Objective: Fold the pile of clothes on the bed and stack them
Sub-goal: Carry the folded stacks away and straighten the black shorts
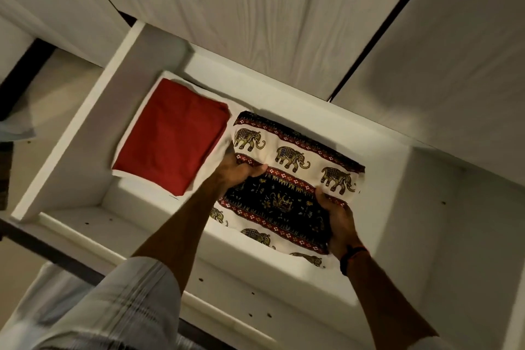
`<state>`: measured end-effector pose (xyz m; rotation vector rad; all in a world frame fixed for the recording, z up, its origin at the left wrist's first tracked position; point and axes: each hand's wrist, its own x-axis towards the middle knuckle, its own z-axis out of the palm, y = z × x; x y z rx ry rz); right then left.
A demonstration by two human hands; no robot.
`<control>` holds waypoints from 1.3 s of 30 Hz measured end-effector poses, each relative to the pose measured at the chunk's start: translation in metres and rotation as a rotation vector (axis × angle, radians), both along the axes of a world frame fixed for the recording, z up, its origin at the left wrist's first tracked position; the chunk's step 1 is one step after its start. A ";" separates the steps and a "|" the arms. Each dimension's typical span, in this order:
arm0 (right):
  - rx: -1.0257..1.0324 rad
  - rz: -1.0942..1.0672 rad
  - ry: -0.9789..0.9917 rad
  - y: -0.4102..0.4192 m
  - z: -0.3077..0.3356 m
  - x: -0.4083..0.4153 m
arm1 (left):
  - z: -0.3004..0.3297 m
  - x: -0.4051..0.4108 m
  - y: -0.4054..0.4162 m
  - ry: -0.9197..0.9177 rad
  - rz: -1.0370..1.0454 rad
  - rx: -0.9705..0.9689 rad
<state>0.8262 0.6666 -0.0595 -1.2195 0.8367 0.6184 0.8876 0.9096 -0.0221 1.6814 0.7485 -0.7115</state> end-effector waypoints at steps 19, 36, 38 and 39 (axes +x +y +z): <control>-0.392 0.417 -0.056 -0.025 -0.033 -0.004 | -0.009 -0.039 -0.004 0.047 -0.342 0.302; -0.387 0.858 -0.369 -0.077 0.116 -0.079 | 0.096 -0.218 -0.115 -0.133 0.098 0.365; -0.384 0.919 -0.416 -0.079 0.133 -0.094 | 0.105 -0.245 -0.124 -0.127 0.156 0.376; -0.383 0.962 -0.442 -0.079 0.143 -0.104 | 0.112 -0.263 -0.130 -0.119 0.211 0.375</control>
